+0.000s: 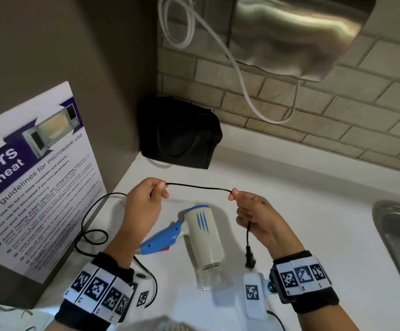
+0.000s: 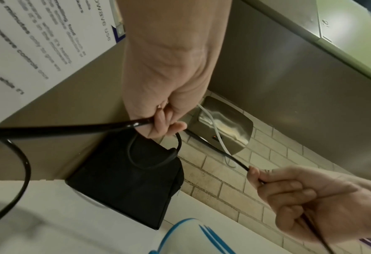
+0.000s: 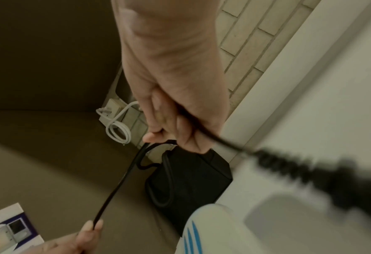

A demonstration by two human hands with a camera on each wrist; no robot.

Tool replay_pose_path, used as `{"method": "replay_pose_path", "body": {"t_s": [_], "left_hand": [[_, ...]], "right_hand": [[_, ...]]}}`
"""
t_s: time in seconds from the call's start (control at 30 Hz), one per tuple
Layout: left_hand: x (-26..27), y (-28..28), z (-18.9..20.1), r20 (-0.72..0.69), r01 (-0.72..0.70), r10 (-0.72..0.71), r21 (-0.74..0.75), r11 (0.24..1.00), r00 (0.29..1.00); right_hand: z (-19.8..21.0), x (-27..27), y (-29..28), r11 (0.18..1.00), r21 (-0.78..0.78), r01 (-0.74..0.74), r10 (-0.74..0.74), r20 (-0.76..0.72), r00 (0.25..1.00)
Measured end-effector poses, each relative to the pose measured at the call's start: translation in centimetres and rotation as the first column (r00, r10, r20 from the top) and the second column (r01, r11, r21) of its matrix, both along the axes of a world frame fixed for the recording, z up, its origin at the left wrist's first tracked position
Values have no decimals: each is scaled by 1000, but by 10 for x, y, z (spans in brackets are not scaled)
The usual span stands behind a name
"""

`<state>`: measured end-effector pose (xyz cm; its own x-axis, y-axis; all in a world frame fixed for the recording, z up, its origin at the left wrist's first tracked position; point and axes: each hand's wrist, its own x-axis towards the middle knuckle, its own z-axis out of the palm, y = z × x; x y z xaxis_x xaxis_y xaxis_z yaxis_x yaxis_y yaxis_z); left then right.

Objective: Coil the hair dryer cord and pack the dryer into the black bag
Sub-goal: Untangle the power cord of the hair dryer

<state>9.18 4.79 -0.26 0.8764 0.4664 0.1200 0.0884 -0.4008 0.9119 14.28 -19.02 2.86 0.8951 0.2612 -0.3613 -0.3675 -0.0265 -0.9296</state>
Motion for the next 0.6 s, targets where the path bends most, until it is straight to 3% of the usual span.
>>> {"method": "replay_pose_path", "body": {"t_s": [0.2,0.33,0.6], "left_hand": [[-3,9,6,46,-28,28,7,1000,999],[-4,17,8,49,-68,67,12,998,997],[-5,31,2,50,-75,74,15,997,996]], "right_hand": [[-1,15,-6,998,-65,4,-1,44,999],[-6,20,-13,980,-198,-11,41,150,988],[-37,38,-29,824,-562,76,93,266,959]]}}
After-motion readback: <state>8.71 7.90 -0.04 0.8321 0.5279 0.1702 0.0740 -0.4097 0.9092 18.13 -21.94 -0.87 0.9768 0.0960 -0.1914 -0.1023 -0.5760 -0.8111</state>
